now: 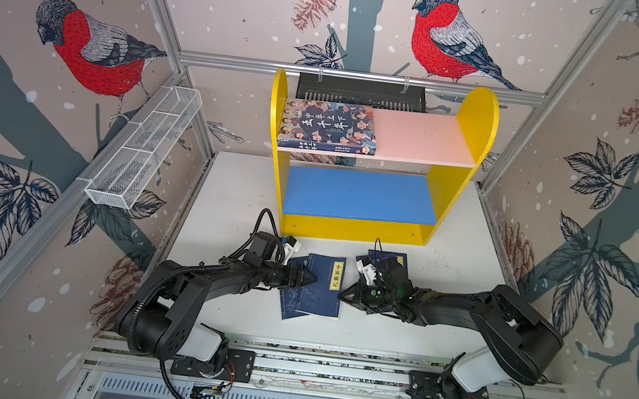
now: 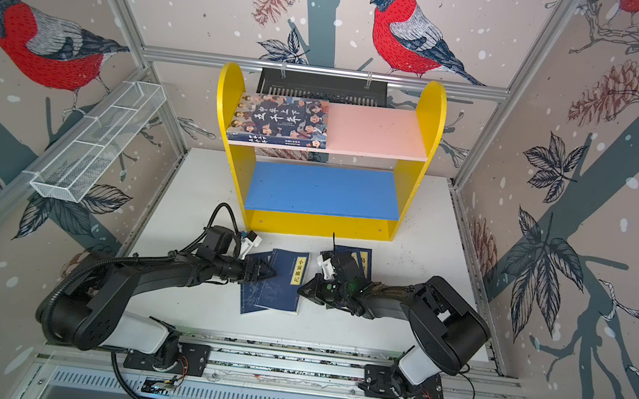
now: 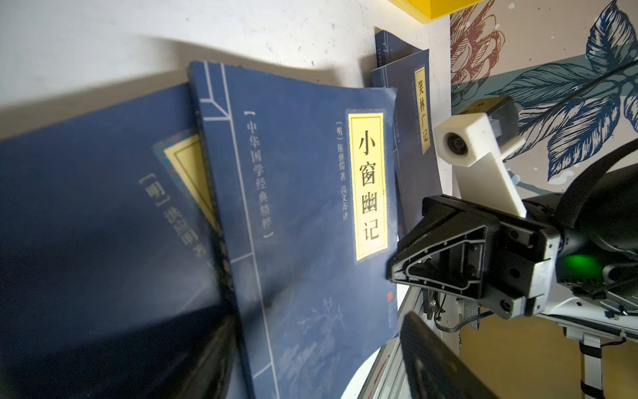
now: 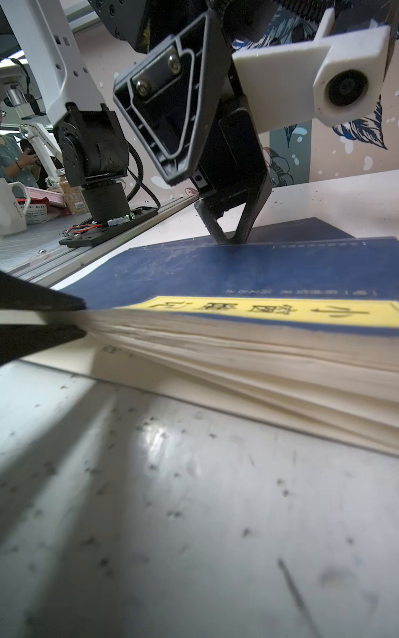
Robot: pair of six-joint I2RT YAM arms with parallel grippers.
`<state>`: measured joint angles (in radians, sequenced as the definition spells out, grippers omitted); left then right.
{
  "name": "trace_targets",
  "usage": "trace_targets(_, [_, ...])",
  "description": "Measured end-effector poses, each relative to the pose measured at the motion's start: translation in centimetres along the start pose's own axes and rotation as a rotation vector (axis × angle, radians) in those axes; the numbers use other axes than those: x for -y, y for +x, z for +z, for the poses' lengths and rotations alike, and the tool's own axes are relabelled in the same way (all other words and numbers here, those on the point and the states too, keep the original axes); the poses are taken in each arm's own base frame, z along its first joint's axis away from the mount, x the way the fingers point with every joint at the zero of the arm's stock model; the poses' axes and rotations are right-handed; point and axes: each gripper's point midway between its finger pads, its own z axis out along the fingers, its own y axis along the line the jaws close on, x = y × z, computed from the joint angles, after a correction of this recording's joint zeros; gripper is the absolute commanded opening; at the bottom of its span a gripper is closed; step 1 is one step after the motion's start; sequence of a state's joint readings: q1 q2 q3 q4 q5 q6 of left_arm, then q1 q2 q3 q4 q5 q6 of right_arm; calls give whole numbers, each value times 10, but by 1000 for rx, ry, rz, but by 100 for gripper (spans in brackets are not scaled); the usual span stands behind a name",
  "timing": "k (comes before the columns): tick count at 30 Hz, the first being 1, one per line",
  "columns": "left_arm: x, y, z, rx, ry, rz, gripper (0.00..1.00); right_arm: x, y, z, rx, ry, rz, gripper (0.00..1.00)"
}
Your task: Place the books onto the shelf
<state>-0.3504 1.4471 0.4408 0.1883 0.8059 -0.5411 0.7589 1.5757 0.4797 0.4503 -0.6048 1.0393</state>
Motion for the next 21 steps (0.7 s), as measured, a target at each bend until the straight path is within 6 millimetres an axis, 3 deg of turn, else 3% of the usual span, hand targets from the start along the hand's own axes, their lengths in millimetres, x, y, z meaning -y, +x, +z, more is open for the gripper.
trace_targets(7, [12,6,2,-37,81,-50,76,4,-4,3,-3,1,3,1])
trace_targets(9, [14,10,1,-57,96,-81,71,6,-5,4,-7,-2,-1,1])
trace_targets(11, [15,12,-1,-59,98,-93,61,7,-5,5,-9,-3,1,1])
trace_targets(15, [17,15,-4,-57,95,-105,29,5,-6,6,-13,-8,-3,2])
trace_targets(17, [18,15,-5,-53,93,-102,24,4,-7,6,-12,-11,-6,4])
trace_targets(18, [18,15,-6,-50,92,-101,20,2,-8,6,-11,-14,-9,9])
trace_targets(21, [18,15,-7,-49,86,-112,6,0,-8,5,-8,-13,-16,36])
